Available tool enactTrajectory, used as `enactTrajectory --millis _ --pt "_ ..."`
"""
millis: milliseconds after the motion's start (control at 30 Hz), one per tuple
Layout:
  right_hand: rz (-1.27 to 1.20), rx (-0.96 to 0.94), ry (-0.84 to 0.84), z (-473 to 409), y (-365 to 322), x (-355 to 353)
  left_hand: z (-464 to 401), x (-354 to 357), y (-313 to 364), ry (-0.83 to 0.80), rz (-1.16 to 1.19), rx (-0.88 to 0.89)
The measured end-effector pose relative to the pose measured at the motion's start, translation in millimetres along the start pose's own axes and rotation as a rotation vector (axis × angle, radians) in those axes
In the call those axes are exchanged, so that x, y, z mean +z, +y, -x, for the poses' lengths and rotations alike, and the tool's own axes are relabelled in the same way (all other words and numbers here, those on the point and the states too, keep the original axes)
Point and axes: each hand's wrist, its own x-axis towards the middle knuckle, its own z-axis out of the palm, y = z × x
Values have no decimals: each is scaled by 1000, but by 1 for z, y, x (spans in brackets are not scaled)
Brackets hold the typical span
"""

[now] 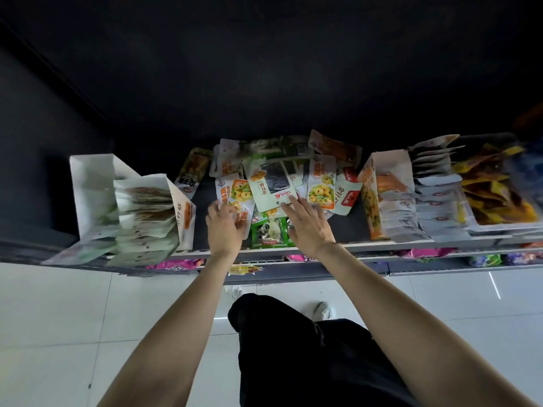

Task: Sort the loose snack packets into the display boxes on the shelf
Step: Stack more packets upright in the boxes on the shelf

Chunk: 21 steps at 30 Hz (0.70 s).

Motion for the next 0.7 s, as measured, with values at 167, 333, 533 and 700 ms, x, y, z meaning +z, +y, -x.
enactTrajectory --millis 167,333,533,700 --pt "-386 93 235 12 -10 -5 -14 -15 5 -126 100 -229" --pt "-1213 451 35 40 -33 -49 11 -49 37 -168 800 -476" --pt "-1689 589 287 80 -14 -73 61 -42 128 -287 1129 -408" --pt "-856 541 873 121 52 -104 53 -11 178 -357 883 -110"
